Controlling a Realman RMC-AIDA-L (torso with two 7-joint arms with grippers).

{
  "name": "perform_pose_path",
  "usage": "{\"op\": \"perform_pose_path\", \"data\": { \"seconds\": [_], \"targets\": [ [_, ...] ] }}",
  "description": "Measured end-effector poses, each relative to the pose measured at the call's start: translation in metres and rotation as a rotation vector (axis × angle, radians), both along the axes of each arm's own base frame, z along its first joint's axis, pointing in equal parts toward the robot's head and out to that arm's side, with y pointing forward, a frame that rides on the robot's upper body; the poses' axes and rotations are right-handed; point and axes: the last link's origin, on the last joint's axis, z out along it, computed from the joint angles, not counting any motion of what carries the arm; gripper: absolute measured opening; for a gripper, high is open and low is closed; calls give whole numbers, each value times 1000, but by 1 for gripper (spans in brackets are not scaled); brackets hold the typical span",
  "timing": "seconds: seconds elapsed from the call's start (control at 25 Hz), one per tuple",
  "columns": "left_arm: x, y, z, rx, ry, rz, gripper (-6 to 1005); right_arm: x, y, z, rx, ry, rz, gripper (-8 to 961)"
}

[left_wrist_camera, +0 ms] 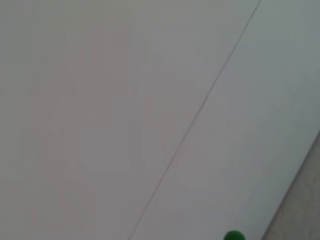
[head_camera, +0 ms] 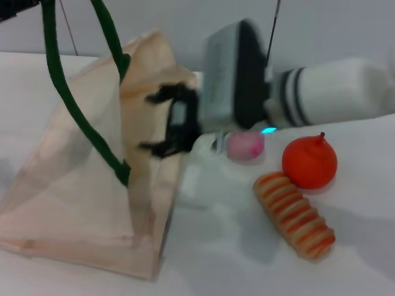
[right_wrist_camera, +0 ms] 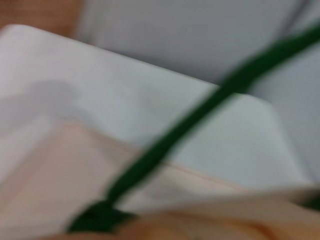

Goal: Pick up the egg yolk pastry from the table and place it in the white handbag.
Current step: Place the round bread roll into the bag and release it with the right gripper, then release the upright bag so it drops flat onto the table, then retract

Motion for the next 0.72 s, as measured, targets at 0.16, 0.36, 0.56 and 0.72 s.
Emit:
{"op": "perform_pose_path", "data": {
  "seconds": [0.16,0.36,0.56,0.72],
  "targets": [
    [-3,2,3,35,-16,19,244,16,15,49,187,88,-68,894],
    [-15,4,1,82,-37,72,248,42,30,102,359,236,-206,894],
    [-25,7,-10,144,-10,91,252,63,36,137,433,379,-303,894],
    [-32,12,-22,193,19,101,255,82,35,150,480,458,-334,894]
  ]
}}
